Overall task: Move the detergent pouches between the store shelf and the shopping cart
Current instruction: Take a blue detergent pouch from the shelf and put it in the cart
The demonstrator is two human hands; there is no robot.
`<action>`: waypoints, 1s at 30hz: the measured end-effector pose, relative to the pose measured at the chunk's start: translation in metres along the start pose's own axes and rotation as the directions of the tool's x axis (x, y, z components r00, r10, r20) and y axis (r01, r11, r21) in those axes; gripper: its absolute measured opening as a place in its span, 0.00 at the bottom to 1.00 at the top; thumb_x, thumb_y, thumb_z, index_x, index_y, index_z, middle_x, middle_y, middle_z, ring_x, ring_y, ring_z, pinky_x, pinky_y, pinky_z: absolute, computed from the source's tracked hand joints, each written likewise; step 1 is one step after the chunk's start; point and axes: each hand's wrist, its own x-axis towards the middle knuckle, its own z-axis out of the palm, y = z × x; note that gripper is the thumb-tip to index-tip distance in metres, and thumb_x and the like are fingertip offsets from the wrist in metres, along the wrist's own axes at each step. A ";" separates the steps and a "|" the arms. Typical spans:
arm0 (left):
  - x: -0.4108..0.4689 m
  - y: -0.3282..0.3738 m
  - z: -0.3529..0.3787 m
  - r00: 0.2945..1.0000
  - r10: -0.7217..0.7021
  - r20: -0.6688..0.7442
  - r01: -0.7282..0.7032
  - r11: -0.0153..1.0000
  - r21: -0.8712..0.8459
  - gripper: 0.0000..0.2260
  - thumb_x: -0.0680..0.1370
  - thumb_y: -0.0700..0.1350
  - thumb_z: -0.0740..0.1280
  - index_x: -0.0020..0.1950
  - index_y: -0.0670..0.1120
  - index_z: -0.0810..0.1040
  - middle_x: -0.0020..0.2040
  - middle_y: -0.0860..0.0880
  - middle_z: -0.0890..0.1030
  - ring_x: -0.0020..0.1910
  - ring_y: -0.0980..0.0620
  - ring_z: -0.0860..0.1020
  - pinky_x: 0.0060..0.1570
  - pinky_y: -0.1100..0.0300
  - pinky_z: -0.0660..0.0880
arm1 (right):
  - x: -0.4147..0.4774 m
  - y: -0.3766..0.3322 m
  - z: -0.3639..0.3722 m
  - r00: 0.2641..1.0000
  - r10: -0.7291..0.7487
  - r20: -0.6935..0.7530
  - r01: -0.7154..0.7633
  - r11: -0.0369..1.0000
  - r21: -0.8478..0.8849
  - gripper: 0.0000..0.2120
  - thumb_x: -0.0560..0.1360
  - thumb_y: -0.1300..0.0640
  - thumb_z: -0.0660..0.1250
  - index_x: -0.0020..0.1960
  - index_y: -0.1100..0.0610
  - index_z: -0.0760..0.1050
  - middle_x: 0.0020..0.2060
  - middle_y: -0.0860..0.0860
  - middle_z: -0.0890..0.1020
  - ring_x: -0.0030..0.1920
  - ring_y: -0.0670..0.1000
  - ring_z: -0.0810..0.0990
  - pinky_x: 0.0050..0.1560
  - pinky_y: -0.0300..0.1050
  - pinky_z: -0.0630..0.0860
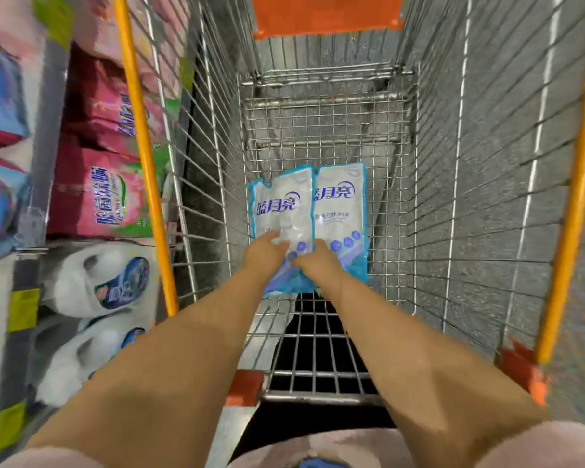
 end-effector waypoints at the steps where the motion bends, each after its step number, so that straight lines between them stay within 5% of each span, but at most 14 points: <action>1: -0.005 0.003 -0.002 1.000 0.011 -0.023 -0.012 1.000 -0.007 0.17 0.79 0.44 0.61 0.68 0.43 0.71 0.65 0.40 0.74 0.64 0.43 0.72 0.57 0.60 0.66 | -0.007 0.002 -0.004 1.000 -0.008 -0.012 0.007 1.000 -0.021 0.19 0.73 0.58 0.67 0.62 0.59 0.69 0.51 0.52 0.77 0.51 0.55 0.76 0.52 0.44 0.72; 5: -0.038 0.016 -0.009 0.991 0.055 -0.118 -0.077 0.979 -0.186 0.11 0.78 0.41 0.62 0.57 0.41 0.78 0.54 0.38 0.80 0.53 0.42 0.79 0.48 0.58 0.71 | -0.045 -0.006 -0.024 0.998 -0.052 -0.020 0.049 0.993 -0.108 0.03 0.74 0.61 0.64 0.43 0.60 0.71 0.40 0.51 0.74 0.50 0.54 0.74 0.37 0.41 0.67; 7: -0.060 0.023 -0.015 0.979 0.098 -0.179 -0.141 0.960 -0.242 0.08 0.76 0.39 0.61 0.50 0.42 0.79 0.48 0.38 0.81 0.48 0.43 0.79 0.43 0.58 0.71 | -0.066 -0.014 -0.033 0.994 -0.108 -0.027 0.102 0.983 -0.150 0.07 0.75 0.60 0.64 0.39 0.57 0.69 0.40 0.53 0.73 0.48 0.53 0.73 0.34 0.39 0.64; 9: -0.083 0.031 -0.020 0.953 0.134 -0.272 -0.213 0.935 -0.285 0.09 0.76 0.41 0.62 0.50 0.42 0.80 0.48 0.37 0.82 0.49 0.41 0.80 0.49 0.55 0.75 | -0.090 -0.022 -0.039 0.980 -0.196 -0.038 0.188 0.970 -0.155 0.10 0.75 0.60 0.63 0.35 0.55 0.68 0.39 0.54 0.73 0.45 0.52 0.71 0.32 0.38 0.62; 13: -0.146 0.040 -0.025 0.858 0.224 -0.462 -0.370 0.894 -0.254 0.10 0.77 0.43 0.61 0.52 0.42 0.80 0.48 0.39 0.83 0.50 0.42 0.79 0.47 0.58 0.71 | -0.147 -0.027 -0.043 0.910 -0.408 -0.073 0.393 0.906 -0.158 0.05 0.74 0.60 0.62 0.44 0.59 0.77 0.38 0.57 0.77 0.44 0.54 0.74 0.37 0.42 0.65; 16: -0.204 0.030 -0.017 0.760 0.239 -0.604 -0.499 0.811 -0.306 0.07 0.76 0.43 0.63 0.47 0.43 0.81 0.45 0.41 0.82 0.47 0.43 0.79 0.43 0.57 0.69 | -0.196 -0.014 -0.043 0.848 -0.516 -0.121 0.508 0.857 -0.092 0.11 0.74 0.57 0.64 0.55 0.57 0.78 0.52 0.56 0.82 0.55 0.56 0.78 0.51 0.45 0.71; 23: -0.361 -0.016 -0.022 0.580 0.175 -0.795 -0.713 0.582 -0.392 0.06 0.74 0.46 0.65 0.37 0.54 0.73 0.34 0.52 0.77 0.39 0.47 0.77 0.45 0.52 0.75 | -0.344 0.020 -0.031 0.634 -0.767 -0.101 0.765 0.641 -0.062 0.10 0.75 0.59 0.61 0.51 0.54 0.79 0.49 0.52 0.83 0.48 0.51 0.78 0.41 0.42 0.68; 30: -0.501 -0.099 -0.084 0.271 0.036 -0.962 -0.883 0.408 -0.233 0.08 0.75 0.42 0.64 0.38 0.53 0.73 0.33 0.53 0.76 0.35 0.52 0.75 0.43 0.48 0.76 | -0.487 0.010 0.043 0.296 -0.955 0.012 0.954 0.296 0.045 0.07 0.73 0.60 0.63 0.42 0.49 0.76 0.33 0.43 0.78 0.38 0.47 0.77 0.41 0.40 0.74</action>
